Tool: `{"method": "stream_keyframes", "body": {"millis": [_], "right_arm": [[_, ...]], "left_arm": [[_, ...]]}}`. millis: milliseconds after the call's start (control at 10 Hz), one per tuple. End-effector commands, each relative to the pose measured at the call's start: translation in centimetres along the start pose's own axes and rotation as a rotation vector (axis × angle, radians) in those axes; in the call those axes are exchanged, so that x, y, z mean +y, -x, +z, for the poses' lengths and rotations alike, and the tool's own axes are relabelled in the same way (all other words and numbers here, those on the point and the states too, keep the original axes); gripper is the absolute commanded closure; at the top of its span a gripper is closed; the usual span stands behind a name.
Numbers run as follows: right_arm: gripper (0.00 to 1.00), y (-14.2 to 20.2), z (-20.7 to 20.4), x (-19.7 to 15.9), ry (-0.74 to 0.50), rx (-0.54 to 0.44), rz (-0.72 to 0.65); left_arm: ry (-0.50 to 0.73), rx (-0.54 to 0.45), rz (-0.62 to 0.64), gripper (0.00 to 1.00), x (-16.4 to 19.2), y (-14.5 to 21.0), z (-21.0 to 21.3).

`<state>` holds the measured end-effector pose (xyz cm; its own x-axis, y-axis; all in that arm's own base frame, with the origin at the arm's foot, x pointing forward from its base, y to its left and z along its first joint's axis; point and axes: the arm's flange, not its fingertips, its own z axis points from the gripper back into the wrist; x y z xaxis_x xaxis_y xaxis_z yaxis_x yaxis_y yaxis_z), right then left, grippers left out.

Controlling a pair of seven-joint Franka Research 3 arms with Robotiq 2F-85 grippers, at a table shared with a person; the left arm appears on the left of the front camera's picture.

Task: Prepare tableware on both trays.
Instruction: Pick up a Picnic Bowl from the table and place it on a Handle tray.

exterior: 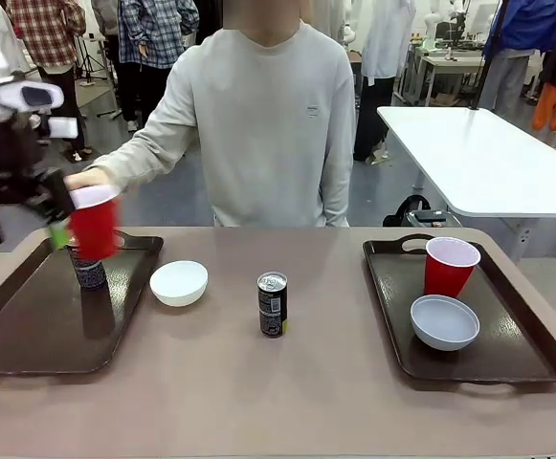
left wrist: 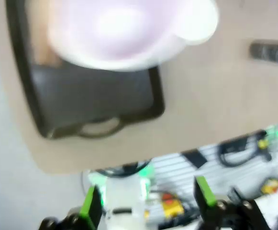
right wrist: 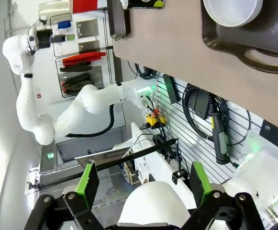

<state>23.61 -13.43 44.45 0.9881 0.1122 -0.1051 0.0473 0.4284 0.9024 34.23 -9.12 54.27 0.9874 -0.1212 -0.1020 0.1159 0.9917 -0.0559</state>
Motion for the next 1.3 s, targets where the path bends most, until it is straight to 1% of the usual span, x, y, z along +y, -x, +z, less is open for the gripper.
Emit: {"method": "stream_keyframes", "body": {"millis": [0, 100, 500, 600, 700, 800, 900, 1000, 1200], "right_arm": [[0.00, 0.2, 0.0, 0.4, -0.014, -0.008, 0.000], [0.00, 0.2, 0.0, 0.4, -0.014, -0.008, 0.000], [0.00, 0.2, 0.0, 0.4, -0.014, -0.008, 0.000], [0.00, 0.2, 0.0, 0.4, -0.014, -0.008, 0.000], [0.00, 0.2, 0.0, 0.4, -0.014, -0.008, 0.000], [0.00, 0.2, 0.0, 0.4, -0.014, -0.008, 0.000], [0.00, 0.2, 0.0, 0.4, -0.014, -0.008, 0.000], [0.00, 0.2, 0.0, 0.4, -0.014, -0.008, 0.000], [0.00, 0.2, 0.0, 0.4, -0.014, -0.008, 0.000]], "left_arm": [[-0.078, -0.026, -0.081, 0.00, 0.7, 7.7, -0.8], [-0.082, -0.024, -0.033, 0.00, 0.4, 7.6, -0.8], [-0.058, -0.027, 0.021, 0.00, 0.9, 6.2, -0.8], [-0.047, -0.032, 0.039, 0.00, 1.0, 5.3, -0.6], [-0.019, -0.067, 0.077, 0.00, 1.5, 2.6, 0.4], [0.010, -0.063, 0.107, 0.00, 1.5, -1.0, 1.1], [0.012, -0.059, 0.137, 0.00, 0.8, -4.5, 1.1], [0.020, -0.083, 0.172, 0.00, -0.1, -8.9, 0.8], [0.001, -0.084, 0.187, 0.00, -2.3, -15.3, -0.9]]}}
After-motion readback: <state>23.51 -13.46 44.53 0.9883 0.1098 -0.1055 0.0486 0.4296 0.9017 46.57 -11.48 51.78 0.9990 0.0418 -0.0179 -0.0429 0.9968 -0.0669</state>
